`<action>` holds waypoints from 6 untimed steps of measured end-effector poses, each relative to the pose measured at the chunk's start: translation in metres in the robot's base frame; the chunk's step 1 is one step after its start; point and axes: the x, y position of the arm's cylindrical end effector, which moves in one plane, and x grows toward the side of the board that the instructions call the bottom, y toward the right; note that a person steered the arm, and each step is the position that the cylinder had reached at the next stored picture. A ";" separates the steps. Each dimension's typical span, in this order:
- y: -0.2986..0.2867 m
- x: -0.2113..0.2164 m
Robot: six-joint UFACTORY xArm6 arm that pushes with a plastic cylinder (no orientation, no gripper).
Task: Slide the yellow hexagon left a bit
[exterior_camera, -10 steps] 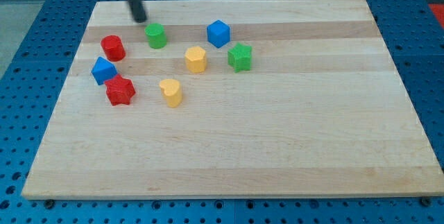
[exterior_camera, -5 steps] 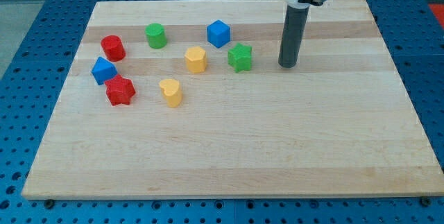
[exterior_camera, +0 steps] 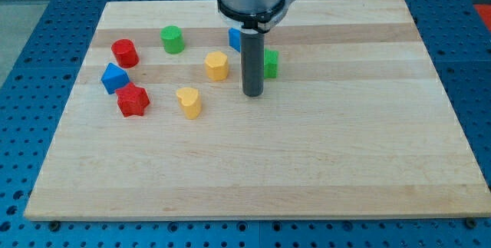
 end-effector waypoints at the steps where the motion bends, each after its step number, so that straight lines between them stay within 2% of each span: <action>1: 0.002 -0.011; 3: -0.001 -0.037; 5: -0.057 -0.045; 6: -0.066 -0.045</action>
